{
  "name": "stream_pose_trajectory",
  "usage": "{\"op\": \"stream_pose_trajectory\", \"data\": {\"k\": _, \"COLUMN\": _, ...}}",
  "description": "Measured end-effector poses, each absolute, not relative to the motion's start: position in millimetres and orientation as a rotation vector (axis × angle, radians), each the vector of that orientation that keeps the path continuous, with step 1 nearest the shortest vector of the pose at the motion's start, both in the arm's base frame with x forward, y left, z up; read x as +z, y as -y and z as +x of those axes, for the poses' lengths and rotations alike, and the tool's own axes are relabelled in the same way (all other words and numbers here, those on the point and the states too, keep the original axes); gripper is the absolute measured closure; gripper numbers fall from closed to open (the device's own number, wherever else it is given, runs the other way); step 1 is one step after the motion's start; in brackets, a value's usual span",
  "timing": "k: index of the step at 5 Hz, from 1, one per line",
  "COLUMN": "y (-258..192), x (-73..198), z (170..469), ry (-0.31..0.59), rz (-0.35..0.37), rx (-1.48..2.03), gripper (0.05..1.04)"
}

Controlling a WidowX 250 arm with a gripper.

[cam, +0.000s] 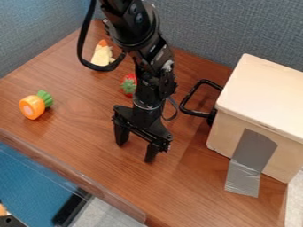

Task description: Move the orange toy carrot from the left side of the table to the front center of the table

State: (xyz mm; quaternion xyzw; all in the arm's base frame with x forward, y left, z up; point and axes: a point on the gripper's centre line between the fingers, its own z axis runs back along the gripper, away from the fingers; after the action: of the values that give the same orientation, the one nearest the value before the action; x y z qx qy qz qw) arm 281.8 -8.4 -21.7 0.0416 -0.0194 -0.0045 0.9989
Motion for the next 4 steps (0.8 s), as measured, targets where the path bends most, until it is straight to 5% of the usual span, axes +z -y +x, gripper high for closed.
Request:
{"op": "stream_pose_trajectory", "data": {"k": 1, "y": 9, "x": -22, "z": 280, "ry": 0.027, "rz": 0.077, "rx": -0.007, "gripper": 0.083}}
{"op": "stream_pose_trajectory", "data": {"k": 4, "y": -111, "x": 54, "z": 256, "ry": 0.054, "rz": 0.047, "rx": 0.238, "gripper": 0.083}}
